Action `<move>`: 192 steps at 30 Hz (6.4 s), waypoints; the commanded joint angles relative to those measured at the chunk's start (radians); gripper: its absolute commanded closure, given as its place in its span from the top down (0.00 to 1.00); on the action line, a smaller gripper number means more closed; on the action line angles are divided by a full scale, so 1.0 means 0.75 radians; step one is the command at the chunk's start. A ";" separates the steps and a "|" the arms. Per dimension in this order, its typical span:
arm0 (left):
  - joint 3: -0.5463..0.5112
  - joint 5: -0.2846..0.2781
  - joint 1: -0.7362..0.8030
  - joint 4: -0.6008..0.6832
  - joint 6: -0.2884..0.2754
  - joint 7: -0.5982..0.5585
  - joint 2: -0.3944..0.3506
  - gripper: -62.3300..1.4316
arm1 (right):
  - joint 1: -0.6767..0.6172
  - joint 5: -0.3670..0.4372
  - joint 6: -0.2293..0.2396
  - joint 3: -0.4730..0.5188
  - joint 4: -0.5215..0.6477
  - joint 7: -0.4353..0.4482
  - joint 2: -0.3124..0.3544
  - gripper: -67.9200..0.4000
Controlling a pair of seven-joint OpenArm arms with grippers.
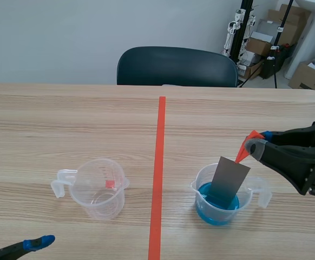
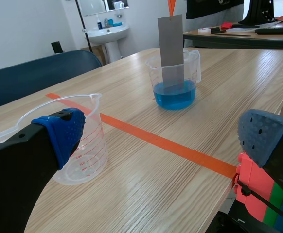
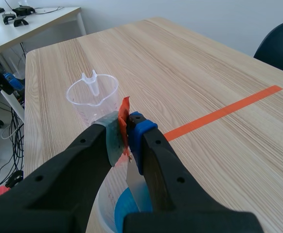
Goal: Do the redox reaction experiment. raise the plate out of the solution
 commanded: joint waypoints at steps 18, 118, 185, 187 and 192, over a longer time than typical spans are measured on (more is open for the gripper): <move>-0.005 -0.008 0.011 0.021 -0.004 -0.020 0.006 1.00 | 0.008 0.015 0.017 0.016 0.005 0.019 0.015 0.01; -0.488 -0.768 0.452 0.975 -0.533 0.646 -1.069 0.07 | 0.020 0.716 0.021 0.045 0.523 0.045 0.831 0.01; 0.372 -1.040 -0.645 1.265 -0.568 1.680 -0.829 0.07 | 0.020 0.783 0.021 0.053 0.567 0.041 0.886 0.01; 0.410 -1.014 -0.683 1.251 -0.568 1.692 -0.806 0.07 | 0.020 0.783 0.021 0.053 0.567 0.041 0.886 0.01; 0.506 -0.970 -0.771 1.215 -0.568 1.727 -0.753 0.07 | 0.020 0.783 0.021 0.053 0.567 0.041 0.886 0.01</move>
